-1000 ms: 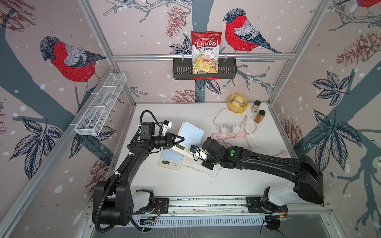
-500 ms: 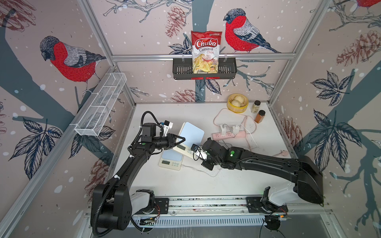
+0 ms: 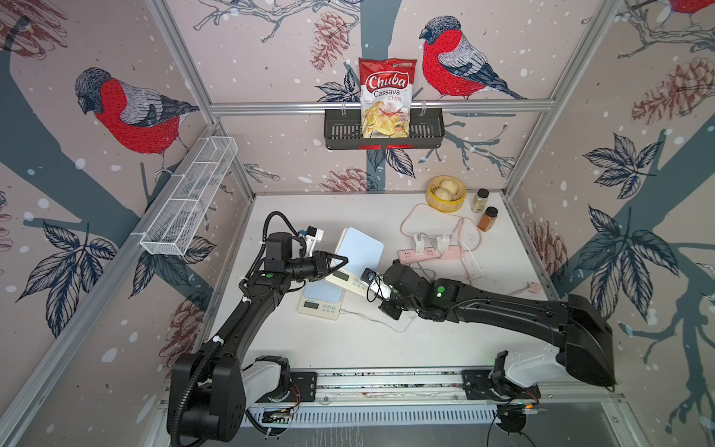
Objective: Charge the electronic scale
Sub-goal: Insert the charging cable into the electronic scale.
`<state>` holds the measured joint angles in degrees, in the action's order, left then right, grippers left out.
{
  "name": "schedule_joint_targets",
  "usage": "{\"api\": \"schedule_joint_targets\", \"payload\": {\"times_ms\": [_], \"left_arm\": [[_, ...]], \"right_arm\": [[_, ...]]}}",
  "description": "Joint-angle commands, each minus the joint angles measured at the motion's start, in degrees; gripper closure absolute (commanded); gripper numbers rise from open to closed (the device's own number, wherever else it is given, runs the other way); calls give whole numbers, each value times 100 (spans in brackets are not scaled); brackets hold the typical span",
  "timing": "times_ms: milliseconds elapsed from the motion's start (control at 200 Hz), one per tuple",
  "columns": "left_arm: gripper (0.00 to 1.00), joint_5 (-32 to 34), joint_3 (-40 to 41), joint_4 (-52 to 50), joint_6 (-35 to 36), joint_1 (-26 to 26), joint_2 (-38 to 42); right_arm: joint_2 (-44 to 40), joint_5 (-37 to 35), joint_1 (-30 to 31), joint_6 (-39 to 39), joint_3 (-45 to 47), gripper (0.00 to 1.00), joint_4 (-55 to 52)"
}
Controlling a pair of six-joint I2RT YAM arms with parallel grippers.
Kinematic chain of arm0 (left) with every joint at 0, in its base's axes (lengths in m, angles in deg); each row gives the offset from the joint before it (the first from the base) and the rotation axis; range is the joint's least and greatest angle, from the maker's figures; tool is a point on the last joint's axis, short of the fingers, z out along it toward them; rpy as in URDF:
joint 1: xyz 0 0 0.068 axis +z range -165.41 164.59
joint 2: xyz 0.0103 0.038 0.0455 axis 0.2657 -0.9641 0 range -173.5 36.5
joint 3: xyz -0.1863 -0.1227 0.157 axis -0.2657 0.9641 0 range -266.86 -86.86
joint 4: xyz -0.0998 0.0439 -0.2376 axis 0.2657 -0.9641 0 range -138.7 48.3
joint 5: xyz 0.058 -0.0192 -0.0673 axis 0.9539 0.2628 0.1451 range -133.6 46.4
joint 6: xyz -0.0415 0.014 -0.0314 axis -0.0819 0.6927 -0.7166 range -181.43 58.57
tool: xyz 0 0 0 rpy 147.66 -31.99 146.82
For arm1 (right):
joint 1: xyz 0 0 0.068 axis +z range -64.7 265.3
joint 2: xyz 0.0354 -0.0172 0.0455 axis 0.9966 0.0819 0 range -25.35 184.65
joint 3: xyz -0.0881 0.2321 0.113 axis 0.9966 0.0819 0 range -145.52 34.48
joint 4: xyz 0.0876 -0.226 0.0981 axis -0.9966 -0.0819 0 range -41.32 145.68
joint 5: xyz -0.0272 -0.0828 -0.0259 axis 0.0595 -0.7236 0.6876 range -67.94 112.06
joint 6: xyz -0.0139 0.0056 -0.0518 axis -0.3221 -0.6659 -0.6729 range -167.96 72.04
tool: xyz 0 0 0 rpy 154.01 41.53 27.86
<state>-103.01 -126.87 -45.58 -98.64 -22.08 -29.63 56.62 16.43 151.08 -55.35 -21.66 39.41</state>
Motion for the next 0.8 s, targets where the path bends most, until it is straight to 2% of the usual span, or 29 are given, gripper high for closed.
{"api": "schedule_joint_targets", "payload": {"times_ms": [0, 315, 630, 790], "left_arm": [[100, -421, 28, 84, -79, -86, -17], [100, -309, 70, -25, 56, -254, -46], [100, 130, 388, 327, -356, -338, 294], [100, 76, 519, 537, -538, -376, 349]], "right_arm": [[-100, 156, 80, -33, 45, 100, 1342], [-21, 12, 105, -145, -98, 100, 1337], [204, -349, 66, 319, -301, 100, 1462], [166, -157, 117, 253, -197, 97, 1743]]}}
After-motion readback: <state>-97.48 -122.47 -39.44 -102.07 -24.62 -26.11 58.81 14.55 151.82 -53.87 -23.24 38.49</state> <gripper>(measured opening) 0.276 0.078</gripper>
